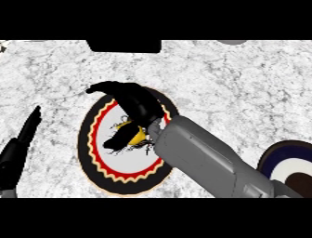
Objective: Pick the lemon from the plate and place it in the plate
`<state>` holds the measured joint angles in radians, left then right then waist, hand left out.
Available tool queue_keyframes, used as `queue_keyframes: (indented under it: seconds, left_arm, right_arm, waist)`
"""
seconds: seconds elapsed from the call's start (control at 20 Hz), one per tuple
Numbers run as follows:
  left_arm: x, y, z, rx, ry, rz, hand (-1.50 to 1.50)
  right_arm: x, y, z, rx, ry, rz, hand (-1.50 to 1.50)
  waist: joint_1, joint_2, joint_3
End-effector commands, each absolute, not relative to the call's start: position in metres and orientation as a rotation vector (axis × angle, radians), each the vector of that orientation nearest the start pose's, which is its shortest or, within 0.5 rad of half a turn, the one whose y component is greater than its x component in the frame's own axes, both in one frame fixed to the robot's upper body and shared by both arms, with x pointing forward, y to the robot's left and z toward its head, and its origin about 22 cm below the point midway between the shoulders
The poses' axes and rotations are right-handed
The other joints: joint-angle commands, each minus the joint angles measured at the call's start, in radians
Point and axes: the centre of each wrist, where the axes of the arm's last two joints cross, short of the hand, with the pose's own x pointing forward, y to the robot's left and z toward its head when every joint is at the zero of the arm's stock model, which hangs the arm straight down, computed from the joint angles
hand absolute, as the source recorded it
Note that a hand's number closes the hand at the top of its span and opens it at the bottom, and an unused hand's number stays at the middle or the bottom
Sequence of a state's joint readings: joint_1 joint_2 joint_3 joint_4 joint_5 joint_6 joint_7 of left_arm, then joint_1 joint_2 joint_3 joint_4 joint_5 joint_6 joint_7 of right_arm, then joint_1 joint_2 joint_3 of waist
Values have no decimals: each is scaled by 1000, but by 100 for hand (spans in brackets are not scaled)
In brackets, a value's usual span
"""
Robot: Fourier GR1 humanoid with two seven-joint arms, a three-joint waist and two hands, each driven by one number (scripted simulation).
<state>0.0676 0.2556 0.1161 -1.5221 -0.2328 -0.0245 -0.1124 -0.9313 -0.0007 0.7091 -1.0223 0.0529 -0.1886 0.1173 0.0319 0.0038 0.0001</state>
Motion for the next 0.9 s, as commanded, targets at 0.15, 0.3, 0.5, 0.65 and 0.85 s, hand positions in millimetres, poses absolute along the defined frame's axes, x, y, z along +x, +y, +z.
queue_keyframes:
  seconds: [0.15, 0.3, 0.5, 0.65, 0.85]
  left_arm:
    - [227, 333, 3, 456, -1529, -319, 0]
    - [211, 335, -3, 460, -1514, -301, 0]
    - [219, 329, 0, 461, -1535, -303, 0]
    - [231, 320, 8, 456, -1530, -296, 0]
    - [216, 340, 8, 458, -1510, -315, 0]
  right_arm:
    - [364, -10, 112, 57, -1759, 706, -150]
    - [385, -60, 104, 87, -1751, 600, -150]
    - [407, -92, 101, 218, -1764, 461, -150]
    - [421, -149, 89, 267, -1797, 437, -150]
    - [433, -169, 95, 273, -1849, 455, -150]
  waist:
    - [-14, 1, 0]
    - [-20, -1, 0]
    - [-12, 4, 0]
    - [-13, 6, 1]
    - [-14, 1, 0]
